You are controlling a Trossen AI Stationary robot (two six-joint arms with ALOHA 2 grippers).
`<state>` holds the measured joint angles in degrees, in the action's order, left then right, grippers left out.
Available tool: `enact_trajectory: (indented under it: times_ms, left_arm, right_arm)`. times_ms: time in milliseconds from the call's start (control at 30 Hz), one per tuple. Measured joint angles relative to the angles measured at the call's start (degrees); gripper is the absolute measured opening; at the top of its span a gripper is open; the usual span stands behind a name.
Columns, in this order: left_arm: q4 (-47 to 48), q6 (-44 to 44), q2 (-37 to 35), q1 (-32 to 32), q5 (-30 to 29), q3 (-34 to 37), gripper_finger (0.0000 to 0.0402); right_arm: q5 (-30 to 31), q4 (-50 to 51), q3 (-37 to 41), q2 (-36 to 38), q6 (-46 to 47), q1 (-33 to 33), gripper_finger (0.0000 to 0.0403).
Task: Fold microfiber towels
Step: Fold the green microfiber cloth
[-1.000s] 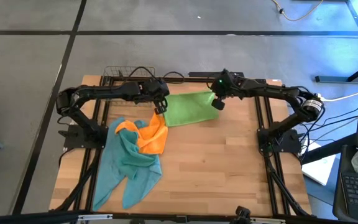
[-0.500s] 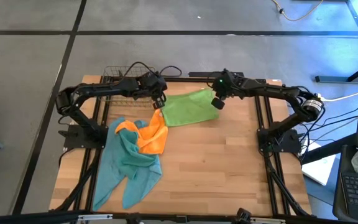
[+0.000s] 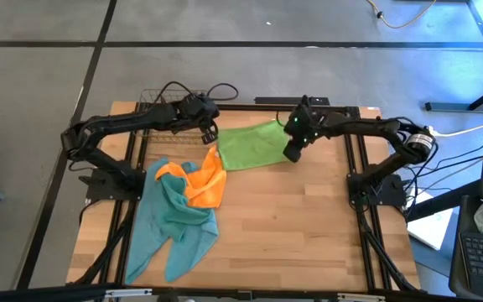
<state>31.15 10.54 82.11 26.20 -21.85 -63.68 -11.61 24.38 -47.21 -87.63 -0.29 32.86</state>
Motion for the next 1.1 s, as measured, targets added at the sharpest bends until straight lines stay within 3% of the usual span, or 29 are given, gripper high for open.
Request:
enact_trajectory:
  times_ms: [200,367,533,600,733,833,933,1100]
  left_arm:
    - [0.25,-3.75,-3.29,-1.31,0.45,0.0,0.0055]
    - [1.09,-4.0,-3.54,-2.37,0.69,0.0,0.0051]
    - [1.17,-3.95,-3.52,-2.16,1.9,0.0,0.0055]
    - [1.1,-3.72,-3.52,-2.08,2.05,0.0,0.0054]
    - [1.21,-2.59,-3.52,-1.95,2.05,0.0,0.0051]
    - [1.21,-3.87,-3.52,-1.95,3.54,0.0,0.0054]
    - [1.19,-6.68,-3.5,-1.95,5.44,0.0,0.0056]
    - [1.35,-10.04,-3.71,-2.28,6.45,0.0,0.0056]
  right_arm:
    - [2.89,-4.11,2.63,-2.0,1.4,-2.32,0.0084]
    - [3.59,9.31,2.65,-2.31,7.98,-2.34,0.0084]
    - [-3.34,22.38,2.59,-1.71,9.07,-2.34,0.0084]
    - [-6.97,23.24,2.59,-0.64,9.46,-2.34,0.0082]
    - [-7.16,14.62,2.48,3.7,12.94,-2.38,0.0067]
    - [-0.48,1.46,2.33,5.03,17.93,-2.55,0.0055]
    - [3.27,-8.19,2.21,2.05,21.38,-2.67,0.0052]
    - [3.38,-7.82,2.02,-6.87,21.59,-3.47,0.0057]
